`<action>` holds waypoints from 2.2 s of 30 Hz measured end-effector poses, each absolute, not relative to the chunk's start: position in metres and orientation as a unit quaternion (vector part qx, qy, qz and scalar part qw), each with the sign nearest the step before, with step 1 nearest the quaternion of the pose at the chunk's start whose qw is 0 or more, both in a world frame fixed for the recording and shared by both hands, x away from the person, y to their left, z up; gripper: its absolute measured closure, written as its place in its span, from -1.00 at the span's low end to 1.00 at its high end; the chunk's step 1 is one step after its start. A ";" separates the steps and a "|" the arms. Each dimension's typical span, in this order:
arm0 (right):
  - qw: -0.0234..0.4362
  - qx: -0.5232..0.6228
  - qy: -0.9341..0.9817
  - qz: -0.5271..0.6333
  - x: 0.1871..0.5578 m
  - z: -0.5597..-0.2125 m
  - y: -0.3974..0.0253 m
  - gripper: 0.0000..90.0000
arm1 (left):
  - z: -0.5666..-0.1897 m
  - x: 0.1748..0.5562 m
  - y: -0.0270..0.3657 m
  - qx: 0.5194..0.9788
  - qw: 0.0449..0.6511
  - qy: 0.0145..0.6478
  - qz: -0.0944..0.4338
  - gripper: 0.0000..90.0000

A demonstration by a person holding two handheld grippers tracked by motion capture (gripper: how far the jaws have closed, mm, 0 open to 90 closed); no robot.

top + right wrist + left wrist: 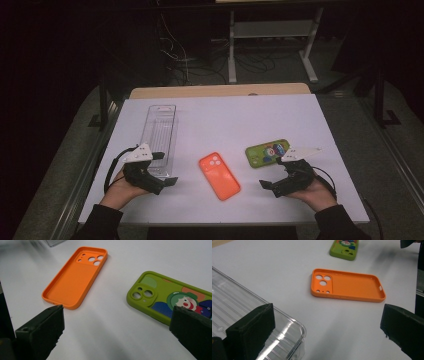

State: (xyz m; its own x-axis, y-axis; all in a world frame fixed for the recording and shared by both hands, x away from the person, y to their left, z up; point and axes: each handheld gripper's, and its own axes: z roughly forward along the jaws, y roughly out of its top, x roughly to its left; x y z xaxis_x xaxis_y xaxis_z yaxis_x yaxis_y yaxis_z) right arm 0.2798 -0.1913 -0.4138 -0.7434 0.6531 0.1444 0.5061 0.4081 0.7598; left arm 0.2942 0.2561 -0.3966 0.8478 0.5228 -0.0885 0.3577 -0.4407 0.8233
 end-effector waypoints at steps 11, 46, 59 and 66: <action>0.087 0.354 0.832 0.419 0.280 -0.412 -0.192 -1.00 | -0.395 0.295 0.255 0.845 0.461 0.256 0.089 -1.00; 0.051 0.319 0.851 0.414 0.305 -0.397 -0.121 -0.97 | -0.391 0.295 0.255 0.842 0.469 0.252 0.086 -1.00; 0.020 0.291 0.863 0.411 0.313 -0.393 -0.082 -0.72 | -0.390 0.295 0.254 0.839 0.474 0.256 0.081 -1.00; 0.007 0.275 0.874 0.400 0.313 -0.395 -0.064 -0.56 | -0.391 0.295 0.253 0.842 0.471 0.251 0.081 -1.00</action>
